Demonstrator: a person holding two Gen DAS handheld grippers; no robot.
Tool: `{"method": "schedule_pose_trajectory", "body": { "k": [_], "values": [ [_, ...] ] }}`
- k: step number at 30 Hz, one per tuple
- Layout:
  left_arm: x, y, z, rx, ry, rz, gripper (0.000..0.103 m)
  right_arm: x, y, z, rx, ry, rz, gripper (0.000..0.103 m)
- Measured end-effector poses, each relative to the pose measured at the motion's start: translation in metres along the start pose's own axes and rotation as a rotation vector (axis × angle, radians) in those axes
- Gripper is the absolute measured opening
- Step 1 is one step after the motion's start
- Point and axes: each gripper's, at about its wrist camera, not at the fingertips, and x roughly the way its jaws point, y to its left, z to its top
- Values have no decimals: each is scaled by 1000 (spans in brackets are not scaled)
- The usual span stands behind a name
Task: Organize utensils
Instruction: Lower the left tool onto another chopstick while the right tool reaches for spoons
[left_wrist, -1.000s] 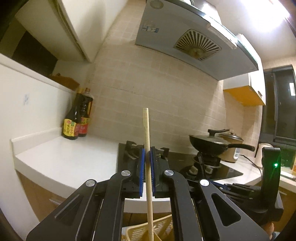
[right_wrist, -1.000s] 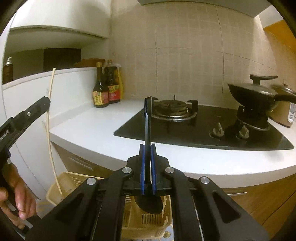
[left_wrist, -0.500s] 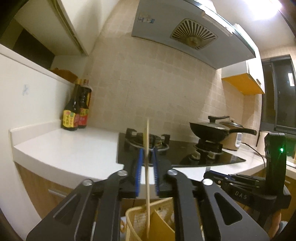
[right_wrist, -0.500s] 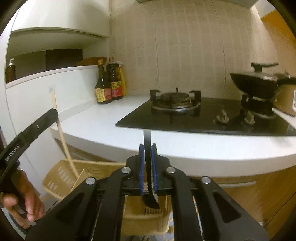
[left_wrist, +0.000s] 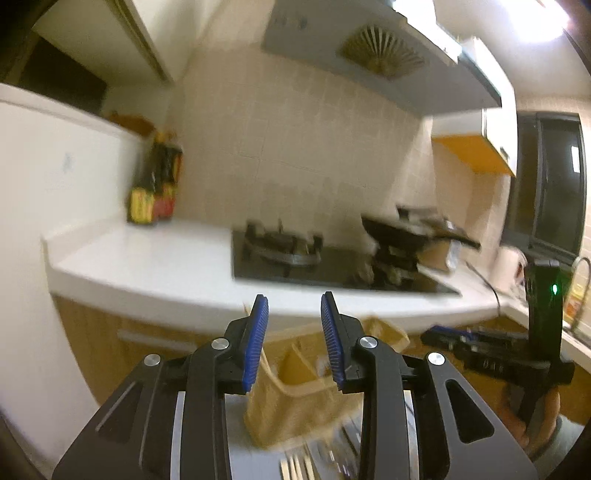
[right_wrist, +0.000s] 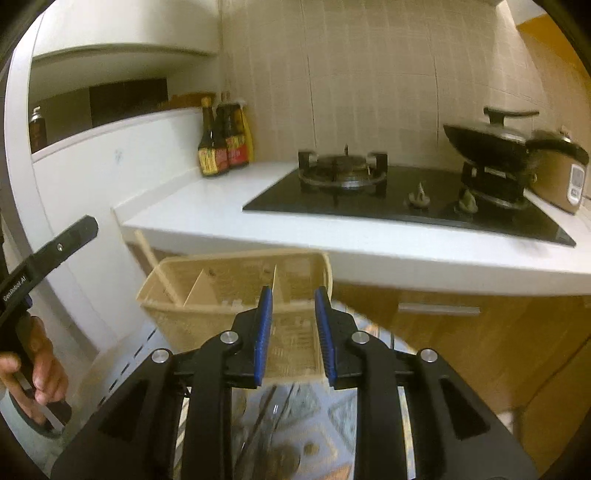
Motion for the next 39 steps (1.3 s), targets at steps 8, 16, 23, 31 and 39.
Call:
{"method": "schedule_pose_trajectory", "body": {
  "k": [8,16,23,31,39],
  "values": [
    [30,9,-61,11,493,-28,29,-1,9,-32,18,257,33,21],
    [67,27,-116,-43,721,-58,24,21,20,-71,8,444,40,21],
    [87,28,-122,-27,743,-42,21,41,5,-86,77,530,52,21],
    [100,29,-126,1,747,-22,19,54,-12,-93,117,554,58,21],
    [94,21,-125,98,786,-10,12,60,-14,-98,111,582,60,21]
  ]
}}
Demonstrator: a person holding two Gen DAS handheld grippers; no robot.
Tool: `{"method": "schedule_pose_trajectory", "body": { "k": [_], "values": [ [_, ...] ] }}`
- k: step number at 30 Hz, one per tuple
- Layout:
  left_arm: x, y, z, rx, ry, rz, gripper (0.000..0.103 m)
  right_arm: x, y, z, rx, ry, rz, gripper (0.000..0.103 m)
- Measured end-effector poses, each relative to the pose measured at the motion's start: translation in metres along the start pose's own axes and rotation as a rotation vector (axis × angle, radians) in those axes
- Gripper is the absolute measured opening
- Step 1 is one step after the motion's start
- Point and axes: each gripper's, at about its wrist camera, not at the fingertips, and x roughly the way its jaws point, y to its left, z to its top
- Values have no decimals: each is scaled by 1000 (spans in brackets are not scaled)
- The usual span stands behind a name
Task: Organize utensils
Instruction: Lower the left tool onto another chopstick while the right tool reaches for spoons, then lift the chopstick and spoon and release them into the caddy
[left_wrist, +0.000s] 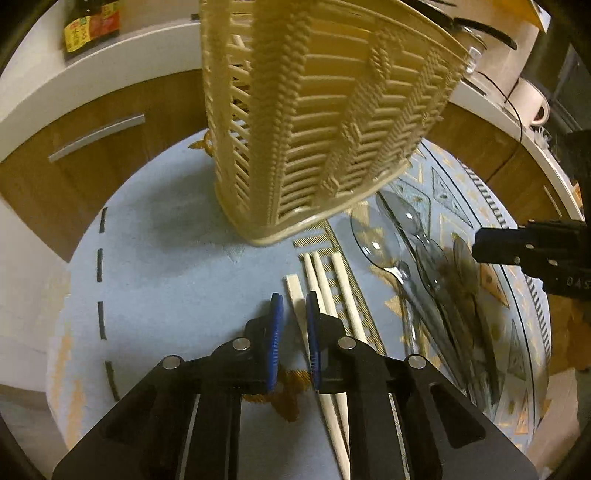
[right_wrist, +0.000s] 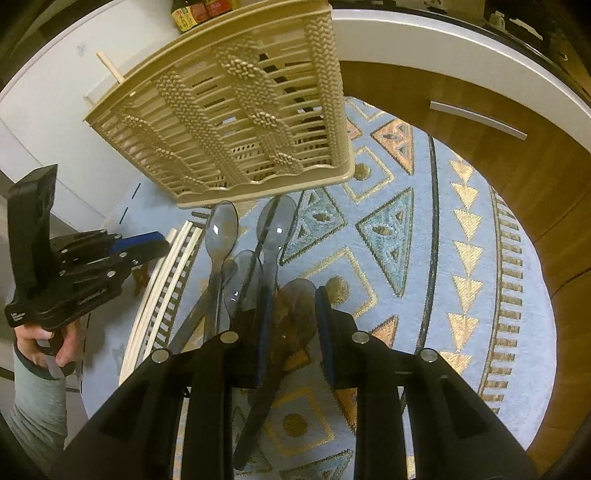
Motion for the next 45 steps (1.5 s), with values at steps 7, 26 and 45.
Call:
{"method": "schedule_pose_trajectory", "body": {
  "k": [7,26,45],
  "values": [
    [7,-20,2,81,27,95,14,3,-14,0,40,78,-36,21],
    [-47,-4,-11,-2,-138,70,4,25,6,-9,59,253,-58,21],
    [-140,-32,5,-20,-471,-31,4,-59,53,-3,-63,-9,-61,10]
  ]
}}
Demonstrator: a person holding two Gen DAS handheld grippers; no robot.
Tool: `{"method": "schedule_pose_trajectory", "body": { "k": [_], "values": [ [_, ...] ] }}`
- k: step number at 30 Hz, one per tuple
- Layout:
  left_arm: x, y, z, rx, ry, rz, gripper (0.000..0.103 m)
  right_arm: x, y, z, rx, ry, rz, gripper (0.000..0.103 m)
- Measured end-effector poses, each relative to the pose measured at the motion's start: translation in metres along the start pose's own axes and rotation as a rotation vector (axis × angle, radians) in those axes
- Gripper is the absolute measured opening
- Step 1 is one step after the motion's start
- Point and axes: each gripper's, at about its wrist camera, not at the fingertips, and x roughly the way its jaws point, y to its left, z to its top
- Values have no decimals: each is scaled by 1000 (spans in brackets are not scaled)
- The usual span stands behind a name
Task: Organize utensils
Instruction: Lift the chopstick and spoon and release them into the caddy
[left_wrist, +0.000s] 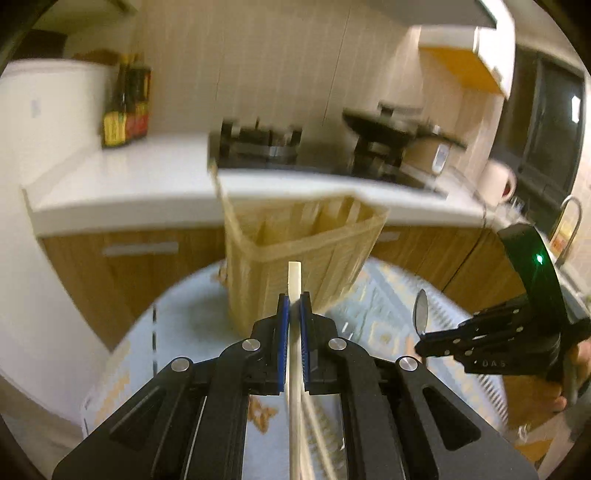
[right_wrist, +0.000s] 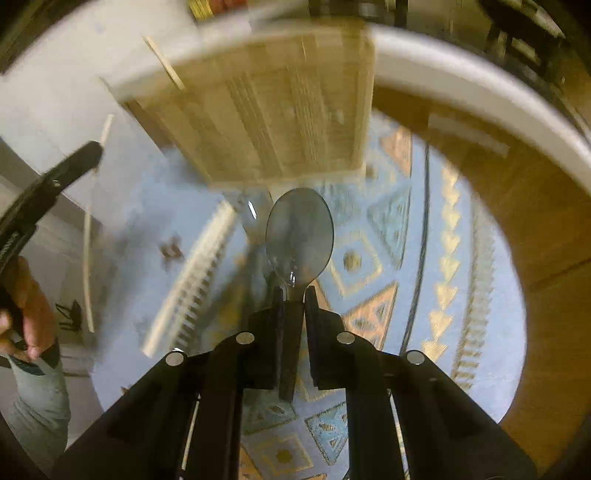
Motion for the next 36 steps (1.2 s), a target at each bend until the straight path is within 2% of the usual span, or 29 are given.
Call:
{"method": "schedule_pose_trajectory", "body": {
  "k": [3,8,12,17,22,26,32,36],
  "values": [
    [-16,-10,25,7,-88,-17,4,-46,5,13,-34,-153,10,10],
    [-34,-30,71,12,-269,-23,4,-99,7,45,-52,-383,8,10],
    [-34,-35,102,-12,-393,-19,4,-125,-6,65,-40,-496,35,10],
    [-26,-34,119,-36,-519,-20,4,-133,-19,88,-35,-618,-4,10],
    [1,-28,127,-65,-586,-23,4,-116,-32,107,-26,-667,-18,10],
    [29,-24,125,-99,-603,-20,4,-91,-44,120,-25,-690,-39,10],
    [68,-23,115,-83,-597,28,4,-56,-51,130,-32,-659,-38,10],
    [71,-22,108,-76,-619,64,4,-42,-52,128,-42,-654,-34,10]
  ]
}}
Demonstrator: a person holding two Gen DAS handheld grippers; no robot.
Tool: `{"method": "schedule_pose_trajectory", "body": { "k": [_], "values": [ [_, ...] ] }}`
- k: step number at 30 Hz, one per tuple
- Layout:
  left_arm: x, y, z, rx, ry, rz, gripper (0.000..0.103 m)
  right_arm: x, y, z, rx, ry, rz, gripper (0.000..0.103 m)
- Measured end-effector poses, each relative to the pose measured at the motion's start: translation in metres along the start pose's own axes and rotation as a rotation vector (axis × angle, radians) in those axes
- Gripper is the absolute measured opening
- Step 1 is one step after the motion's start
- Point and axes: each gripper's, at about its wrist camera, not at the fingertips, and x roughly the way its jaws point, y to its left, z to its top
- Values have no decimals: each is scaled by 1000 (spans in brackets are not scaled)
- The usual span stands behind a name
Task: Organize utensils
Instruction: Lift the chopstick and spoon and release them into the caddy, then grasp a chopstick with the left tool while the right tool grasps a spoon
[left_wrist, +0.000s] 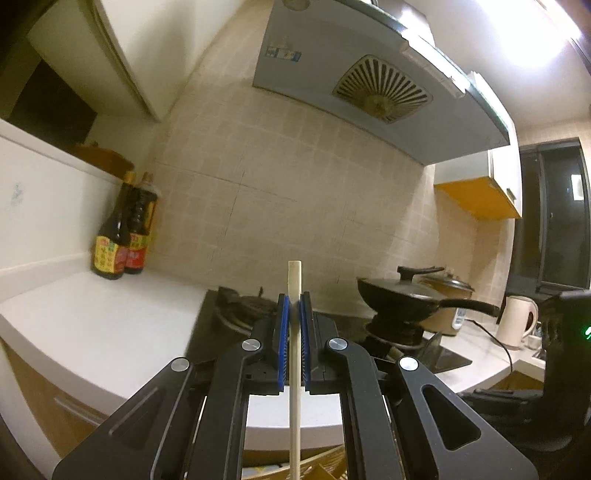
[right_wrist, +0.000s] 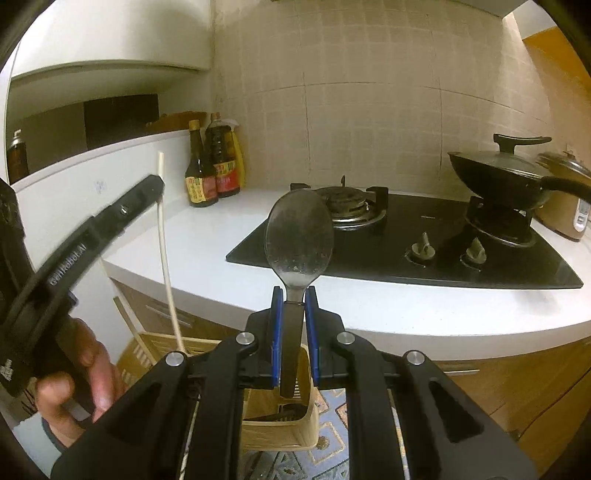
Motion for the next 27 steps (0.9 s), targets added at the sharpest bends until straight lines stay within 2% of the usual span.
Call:
{"method": "schedule_pose_trajectory", "body": {
  "k": [2,7,15,16,18,19,27],
  "values": [
    [-5,-2,1,20,-26,20,5,5,0,-4,-2,10,8,10],
    [-3,-7,-11,77,68,26,5,10,7,-17,-11,41,16,10],
    [-13,16,-22,17,213,-22,6,0,15,-33,-24,91,21,12],
    [-15,16,-22,12,222,-30,10,-3,15,-34,-21,98,22,13],
    [-23,20,-19,0,237,-45,23,-10,14,-36,-5,105,33,24],
    [-30,23,-16,-5,239,-49,30,-14,14,-36,2,104,35,26],
    [-62,26,0,-8,282,-84,38,-48,11,-37,52,98,46,27]
  ]
}}
